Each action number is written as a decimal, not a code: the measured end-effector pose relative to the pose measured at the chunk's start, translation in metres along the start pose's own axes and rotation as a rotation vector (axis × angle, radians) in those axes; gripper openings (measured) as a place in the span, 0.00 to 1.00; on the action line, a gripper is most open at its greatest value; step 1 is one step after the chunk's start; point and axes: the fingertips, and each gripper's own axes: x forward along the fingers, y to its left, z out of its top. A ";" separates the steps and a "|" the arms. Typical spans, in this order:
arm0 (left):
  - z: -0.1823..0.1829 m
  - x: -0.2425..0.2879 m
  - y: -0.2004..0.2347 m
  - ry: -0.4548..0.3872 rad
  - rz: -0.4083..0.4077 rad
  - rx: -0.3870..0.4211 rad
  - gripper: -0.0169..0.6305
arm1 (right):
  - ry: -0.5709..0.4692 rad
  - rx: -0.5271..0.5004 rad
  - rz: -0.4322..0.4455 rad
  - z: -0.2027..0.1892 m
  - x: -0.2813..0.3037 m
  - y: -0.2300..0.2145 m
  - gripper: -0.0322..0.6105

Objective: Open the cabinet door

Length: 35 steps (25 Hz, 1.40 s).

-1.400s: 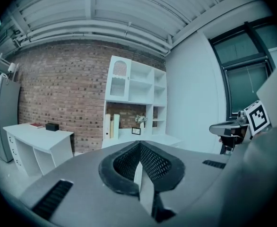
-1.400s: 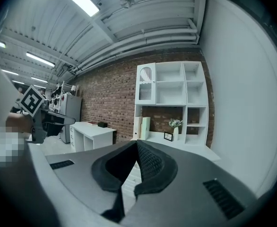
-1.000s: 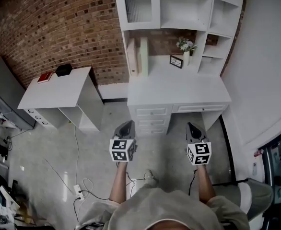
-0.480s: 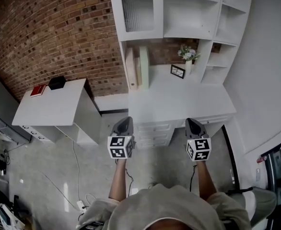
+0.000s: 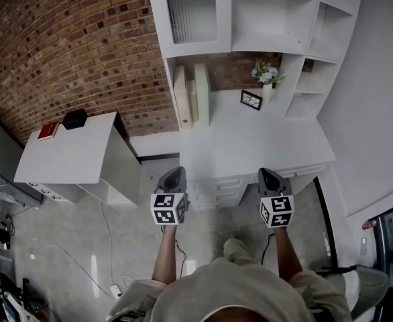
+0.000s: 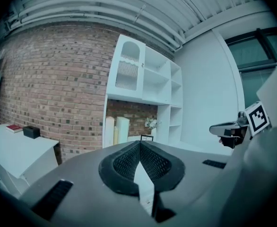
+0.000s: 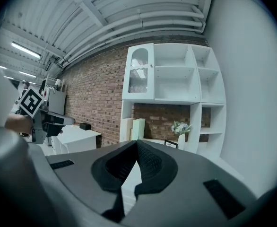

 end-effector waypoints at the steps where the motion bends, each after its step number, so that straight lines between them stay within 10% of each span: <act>1: -0.002 0.005 0.003 0.006 0.001 -0.002 0.07 | 0.001 0.000 0.003 -0.002 0.006 -0.001 0.07; 35: 0.095 0.284 0.107 -0.030 0.095 0.027 0.07 | -0.071 -0.048 0.075 0.053 0.318 -0.123 0.07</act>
